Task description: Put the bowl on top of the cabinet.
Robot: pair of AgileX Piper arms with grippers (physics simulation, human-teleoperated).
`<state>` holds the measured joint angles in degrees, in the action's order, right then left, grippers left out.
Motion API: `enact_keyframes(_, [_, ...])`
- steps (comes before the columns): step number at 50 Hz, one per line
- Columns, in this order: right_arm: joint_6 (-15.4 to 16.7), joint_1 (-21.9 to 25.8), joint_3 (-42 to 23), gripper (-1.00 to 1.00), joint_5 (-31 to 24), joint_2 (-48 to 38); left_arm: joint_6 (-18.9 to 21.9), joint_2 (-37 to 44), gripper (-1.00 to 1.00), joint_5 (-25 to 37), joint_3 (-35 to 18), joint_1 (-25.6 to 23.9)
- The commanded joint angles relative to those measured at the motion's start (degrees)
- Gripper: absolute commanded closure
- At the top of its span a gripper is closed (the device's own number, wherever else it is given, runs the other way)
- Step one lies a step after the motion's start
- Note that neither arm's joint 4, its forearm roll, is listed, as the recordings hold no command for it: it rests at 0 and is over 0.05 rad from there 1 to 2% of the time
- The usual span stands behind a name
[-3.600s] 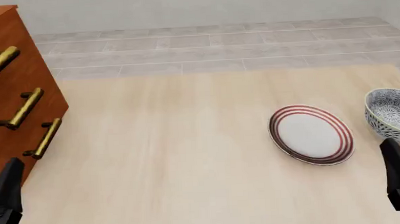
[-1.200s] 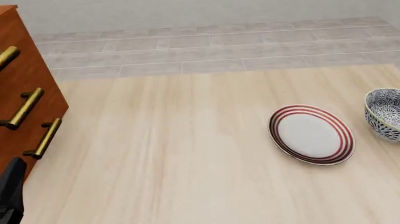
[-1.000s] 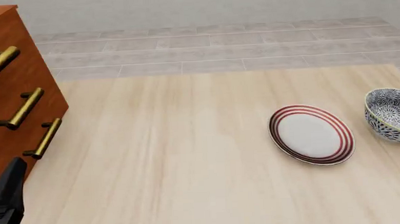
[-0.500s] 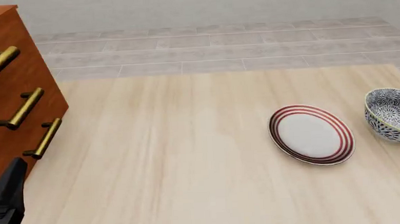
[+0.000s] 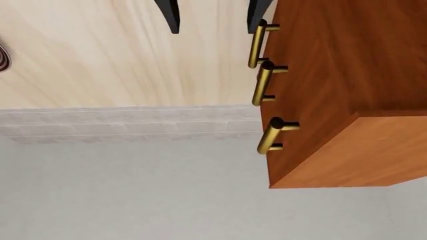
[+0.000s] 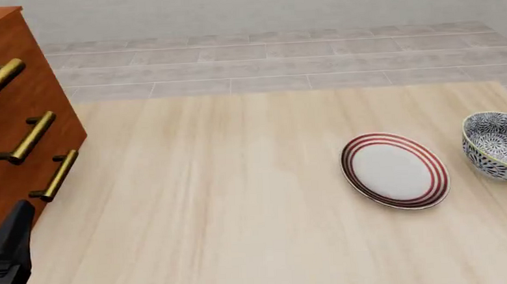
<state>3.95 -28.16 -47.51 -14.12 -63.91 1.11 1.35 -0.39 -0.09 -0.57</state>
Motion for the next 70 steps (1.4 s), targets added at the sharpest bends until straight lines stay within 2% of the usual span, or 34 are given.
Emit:
enact_keyframes(1, [-1.0, -1.4, 0.2, -1.00, 1.9, -3.8, 0.2, 0.0, -1.00, 0.1, 0.0, -0.1])
enact_keyframes(5, [-2.8, -1.3, 0.3, -1.00, 2.6, -5.0, 0.6, 0.0, -1.00, 0.1, 0.0, -0.2])
enact_keyframes(27, [-2.7, -5.0, -0.4, -1.00, 6.1, -11.4, 1.0, 0.9, -1.00, -0.5, 0.0, -0.5])
enact_keyframes(43, [-1.4, -7.4, -1.1, -1.00, 7.8, -16.0, 1.0, 0.5, -1.00, -0.1, 0.0, -0.4])
enact_keyframes(47, [-1.9, -8.6, -1.3, -1.00, 8.4, -17.8, 1.0, 0.6, -1.00, -0.2, 0.0, -0.4])
enact_keyframes(50, [-1.0, -8.9, -1.2, -1.00, 9.1, -19.0, 1.0, 0.8, -1.00, -0.3, 0.0, -0.3])
enact_keyframes(70, [-0.8, -9.1, -1.5, -1.00, 11.8, -25.9, 0.9, 1.3, -1.00, -0.7, 0.0, -0.2])
